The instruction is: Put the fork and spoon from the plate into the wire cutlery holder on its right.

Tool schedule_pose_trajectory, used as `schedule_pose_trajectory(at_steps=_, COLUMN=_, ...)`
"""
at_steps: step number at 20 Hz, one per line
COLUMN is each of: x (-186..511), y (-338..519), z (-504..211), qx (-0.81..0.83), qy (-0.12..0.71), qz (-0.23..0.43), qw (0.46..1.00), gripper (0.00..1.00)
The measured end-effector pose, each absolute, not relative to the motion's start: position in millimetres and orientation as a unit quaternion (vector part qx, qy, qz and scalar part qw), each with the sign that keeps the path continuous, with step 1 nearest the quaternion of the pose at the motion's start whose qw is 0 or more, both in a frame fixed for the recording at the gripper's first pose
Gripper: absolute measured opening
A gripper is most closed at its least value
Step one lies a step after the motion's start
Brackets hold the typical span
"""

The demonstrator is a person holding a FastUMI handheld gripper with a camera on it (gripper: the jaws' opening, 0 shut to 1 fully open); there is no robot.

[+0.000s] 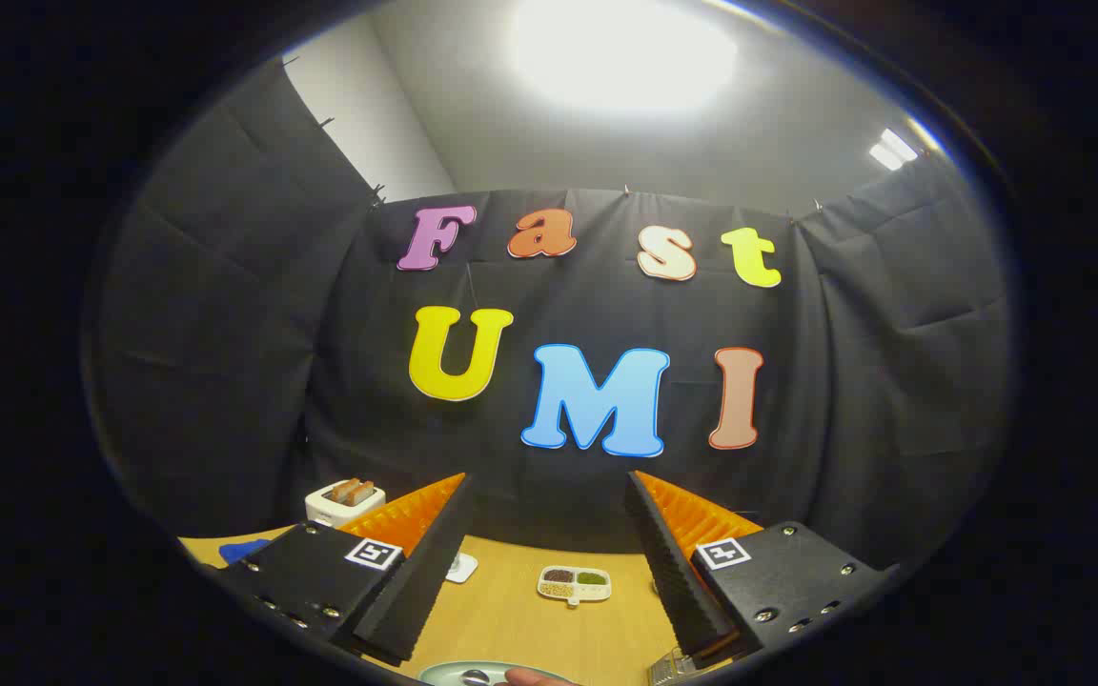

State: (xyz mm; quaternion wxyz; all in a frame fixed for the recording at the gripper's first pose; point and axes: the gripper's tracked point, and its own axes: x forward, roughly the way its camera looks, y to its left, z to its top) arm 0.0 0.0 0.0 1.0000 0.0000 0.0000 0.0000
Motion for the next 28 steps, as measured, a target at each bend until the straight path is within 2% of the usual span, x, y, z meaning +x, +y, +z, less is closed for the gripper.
schedule_pose_trajectory(at_steps=2, x=-2, y=-5, z=-2, qx=0.033, qy=0.005, qz=0.016, qw=0.999, gripper=0.97)
schedule_pose_trajectory(at_steps=7, x=-4, y=-41, z=-21, qx=0.031, qy=0.046, qz=-0.007, qw=0.998, gripper=0.96)
schedule_pose_trajectory(at_steps=16, x=-18, y=-33, z=-52, qx=0.018, qy=0.099, qz=0.028, qw=0.995, gripper=0.96)
schedule_pose_trajectory(at_steps=21, x=-27, y=-31, z=-91, qx=0.009, qy=0.147, qz=0.043, qw=0.988, gripper=0.97)
schedule_pose_trajectory(at_steps=28, x=-55, y=-21, z=-179, qx=-0.008, qy=0.268, qz=0.084, qw=0.960, gripper=0.97)
